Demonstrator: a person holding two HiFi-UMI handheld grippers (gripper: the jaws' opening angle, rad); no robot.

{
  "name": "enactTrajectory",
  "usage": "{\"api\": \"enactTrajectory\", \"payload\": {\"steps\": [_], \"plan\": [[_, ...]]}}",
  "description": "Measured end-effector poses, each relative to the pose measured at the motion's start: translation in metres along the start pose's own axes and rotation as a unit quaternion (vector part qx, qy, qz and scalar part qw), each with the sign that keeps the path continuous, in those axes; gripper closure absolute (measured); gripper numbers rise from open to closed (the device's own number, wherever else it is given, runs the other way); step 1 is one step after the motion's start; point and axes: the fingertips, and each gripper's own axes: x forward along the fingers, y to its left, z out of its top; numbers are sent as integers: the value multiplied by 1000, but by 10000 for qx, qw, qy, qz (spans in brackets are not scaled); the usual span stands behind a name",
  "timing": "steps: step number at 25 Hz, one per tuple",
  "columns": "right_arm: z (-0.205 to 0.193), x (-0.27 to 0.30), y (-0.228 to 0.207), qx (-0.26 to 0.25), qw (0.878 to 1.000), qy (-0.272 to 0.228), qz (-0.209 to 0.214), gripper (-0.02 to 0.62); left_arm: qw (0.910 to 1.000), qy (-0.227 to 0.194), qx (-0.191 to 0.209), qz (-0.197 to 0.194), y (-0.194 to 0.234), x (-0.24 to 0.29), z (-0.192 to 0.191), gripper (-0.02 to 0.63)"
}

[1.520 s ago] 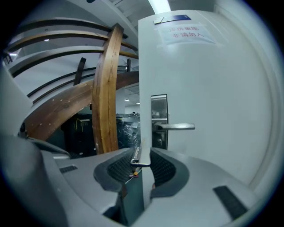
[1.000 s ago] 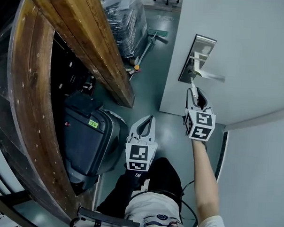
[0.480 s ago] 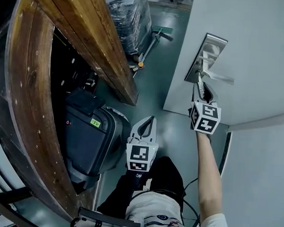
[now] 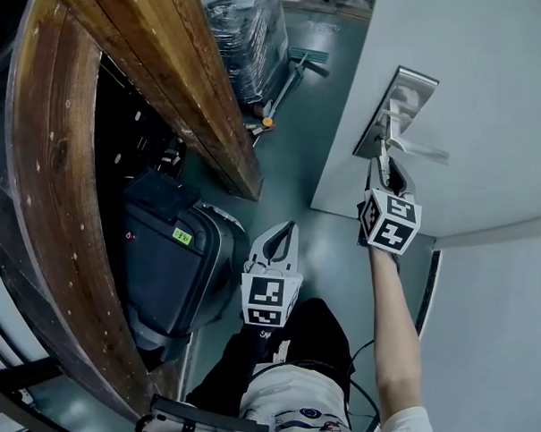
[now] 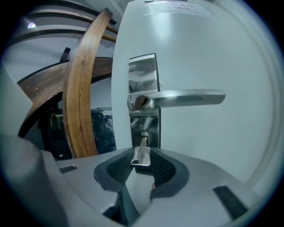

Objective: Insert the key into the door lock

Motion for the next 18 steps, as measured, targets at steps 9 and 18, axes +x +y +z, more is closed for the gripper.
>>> {"api": "enactTrajectory", "payload": {"steps": [9,18], "plan": [[10,16,2,485,9967,-68,-647,477,9998,106,-149,27,13,0,-2,600],[15,30,-2,386,9960,-152,-792,477,9996,222,-156,32,16,-1,-7,601]]}}
